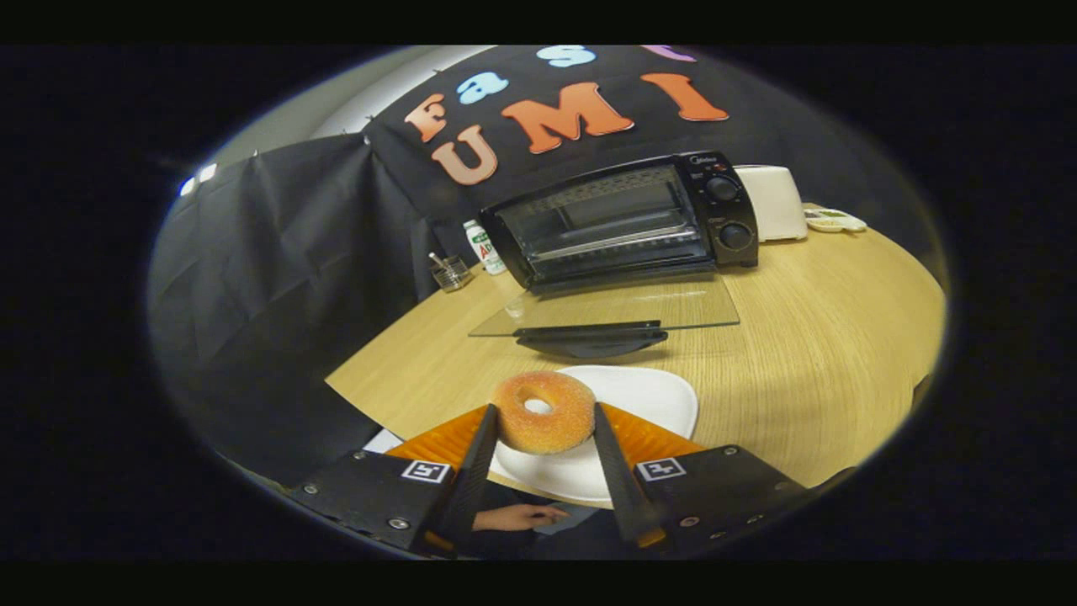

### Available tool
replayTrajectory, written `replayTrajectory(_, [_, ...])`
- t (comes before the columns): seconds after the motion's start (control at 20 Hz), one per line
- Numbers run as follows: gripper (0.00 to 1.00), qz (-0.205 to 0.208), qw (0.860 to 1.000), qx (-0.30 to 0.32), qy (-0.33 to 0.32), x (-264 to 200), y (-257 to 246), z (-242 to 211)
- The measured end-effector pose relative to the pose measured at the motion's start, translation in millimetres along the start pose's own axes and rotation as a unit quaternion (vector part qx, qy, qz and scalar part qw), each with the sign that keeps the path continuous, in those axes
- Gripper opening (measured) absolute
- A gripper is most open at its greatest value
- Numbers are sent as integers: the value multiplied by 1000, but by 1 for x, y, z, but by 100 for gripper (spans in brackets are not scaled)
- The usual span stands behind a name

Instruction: Open the toaster oven, put the food inside, and close the toaster oven door.

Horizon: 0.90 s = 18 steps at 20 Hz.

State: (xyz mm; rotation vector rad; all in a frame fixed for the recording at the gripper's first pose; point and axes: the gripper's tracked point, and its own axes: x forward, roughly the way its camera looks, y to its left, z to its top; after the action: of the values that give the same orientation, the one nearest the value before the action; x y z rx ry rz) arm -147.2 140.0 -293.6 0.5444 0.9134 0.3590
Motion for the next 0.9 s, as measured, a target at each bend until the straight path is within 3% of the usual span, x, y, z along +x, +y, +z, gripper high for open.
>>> replayTrajectory(0.45, [66,48,987,131,-78,19,6,59])
replayTrajectory(0.9, [65,57,976,164,-132,65,-2,137])
